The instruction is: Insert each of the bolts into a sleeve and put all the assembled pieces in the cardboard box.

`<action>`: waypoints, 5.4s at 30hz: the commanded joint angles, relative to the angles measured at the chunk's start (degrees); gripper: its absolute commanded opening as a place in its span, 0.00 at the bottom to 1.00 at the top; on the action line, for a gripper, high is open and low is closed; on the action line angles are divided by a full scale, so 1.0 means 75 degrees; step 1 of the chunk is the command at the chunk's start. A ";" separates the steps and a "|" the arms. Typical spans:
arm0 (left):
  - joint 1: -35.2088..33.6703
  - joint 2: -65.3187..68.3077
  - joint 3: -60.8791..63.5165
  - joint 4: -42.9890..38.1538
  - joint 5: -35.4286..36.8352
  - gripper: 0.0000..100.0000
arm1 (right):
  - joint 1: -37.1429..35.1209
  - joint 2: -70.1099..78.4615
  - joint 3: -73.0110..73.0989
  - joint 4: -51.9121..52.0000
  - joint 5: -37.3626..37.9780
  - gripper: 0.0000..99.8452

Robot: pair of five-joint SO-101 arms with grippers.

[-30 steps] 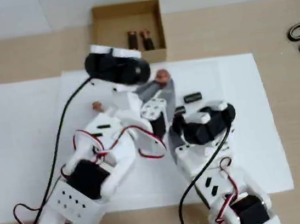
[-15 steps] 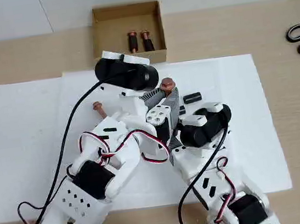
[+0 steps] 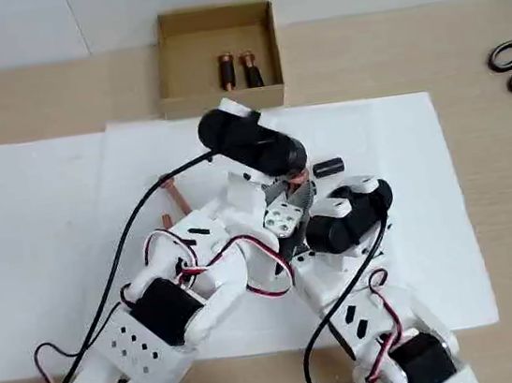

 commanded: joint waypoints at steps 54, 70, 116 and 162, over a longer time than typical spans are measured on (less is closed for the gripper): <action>-0.6752 -0.0293 -0.3581 0.6810 -0.2333 0.34 | 0.1612 1.7237 -1.4347 -0.4003 0.0399 0.00; -0.6752 -0.0293 -0.3569 0.6810 -0.2333 0.34 | 0.1647 2.1128 -1.7559 -0.3768 0.0422 0.05; -0.6728 -0.0293 -0.3569 0.6775 -0.2884 0.34 | 0.2819 1.7190 -2.2881 0.6652 -0.0059 0.19; -0.6752 -0.0293 -0.2467 0.6295 -0.3470 0.34 | 0.2573 1.8127 -1.4441 0.4577 -0.5779 0.19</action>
